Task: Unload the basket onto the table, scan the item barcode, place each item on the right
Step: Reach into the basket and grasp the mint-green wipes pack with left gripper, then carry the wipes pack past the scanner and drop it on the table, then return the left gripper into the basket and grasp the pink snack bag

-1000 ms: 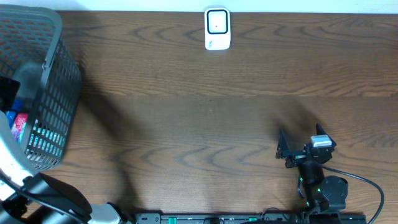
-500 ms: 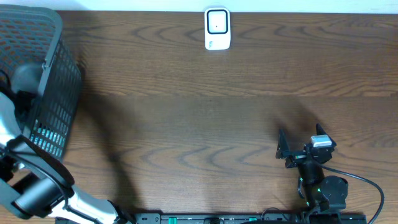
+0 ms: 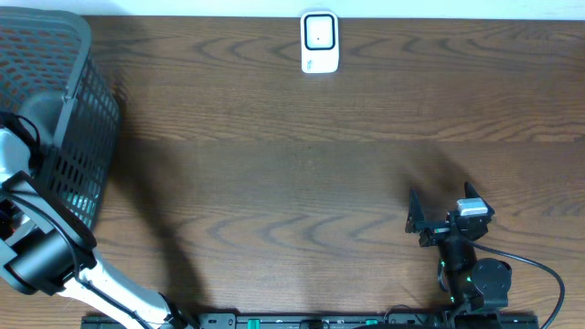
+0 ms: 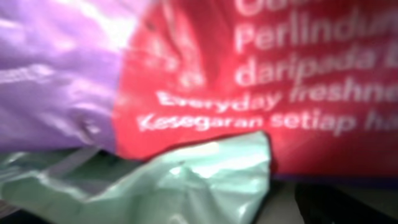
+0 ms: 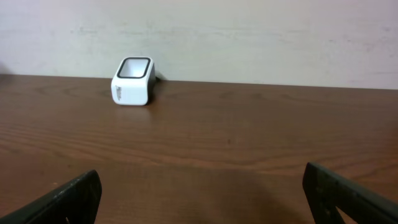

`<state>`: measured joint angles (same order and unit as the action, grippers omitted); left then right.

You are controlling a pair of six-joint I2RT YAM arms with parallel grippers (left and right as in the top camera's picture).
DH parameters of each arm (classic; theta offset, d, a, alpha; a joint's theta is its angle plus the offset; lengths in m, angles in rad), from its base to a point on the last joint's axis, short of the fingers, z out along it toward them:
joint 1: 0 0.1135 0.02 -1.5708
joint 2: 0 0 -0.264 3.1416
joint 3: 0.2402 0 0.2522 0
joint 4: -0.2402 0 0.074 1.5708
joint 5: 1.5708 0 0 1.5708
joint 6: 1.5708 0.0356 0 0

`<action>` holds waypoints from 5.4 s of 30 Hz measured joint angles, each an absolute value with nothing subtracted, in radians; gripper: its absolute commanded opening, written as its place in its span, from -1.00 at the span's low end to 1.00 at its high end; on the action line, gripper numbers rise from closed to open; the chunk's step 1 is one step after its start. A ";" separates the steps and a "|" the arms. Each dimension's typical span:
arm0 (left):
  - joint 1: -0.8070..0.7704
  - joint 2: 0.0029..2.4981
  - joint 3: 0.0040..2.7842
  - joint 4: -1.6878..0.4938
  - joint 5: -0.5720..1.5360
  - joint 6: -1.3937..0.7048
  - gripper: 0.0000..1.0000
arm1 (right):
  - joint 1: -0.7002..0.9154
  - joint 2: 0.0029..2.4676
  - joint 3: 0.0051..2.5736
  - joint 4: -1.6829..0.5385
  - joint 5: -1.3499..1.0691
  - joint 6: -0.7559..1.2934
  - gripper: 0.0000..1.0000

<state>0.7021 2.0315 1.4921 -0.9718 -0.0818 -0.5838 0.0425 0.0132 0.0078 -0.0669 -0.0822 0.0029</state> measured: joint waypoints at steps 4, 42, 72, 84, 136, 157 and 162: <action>0.704 2.035 1.494 -0.972 -0.049 -0.584 -0.04 | 0.043 0.013 0.008 -0.067 -0.082 0.003 0.99; 0.222 1.089 1.689 -0.990 0.451 -0.448 -0.85 | 0.043 0.013 0.008 -0.067 -0.082 0.003 0.98; -0.673 2.030 1.659 -0.721 0.183 -0.243 0.46 | 0.043 0.014 0.008 -0.067 -0.082 0.003 0.99; -0.547 1.855 1.660 -0.754 0.181 -0.234 0.61 | 0.043 0.014 0.008 -0.067 -0.082 0.003 0.98; 0.513 1.593 1.710 -1.209 0.154 -0.426 -0.85 | 0.043 0.014 0.008 -0.067 -0.082 0.003 0.99; 0.601 1.591 1.711 -1.403 -0.053 -0.498 -0.85 | 0.043 0.014 0.008 -0.067 -0.082 0.003 0.99; 0.605 1.591 1.712 -1.464 -0.054 -0.521 -0.85 | 0.043 0.014 0.008 -0.067 -0.082 0.003 0.99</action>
<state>0.6052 1.5909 1.7123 -1.4635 -0.0544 -0.5213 0.0425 0.0139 0.0078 -0.0669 -0.0822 0.0029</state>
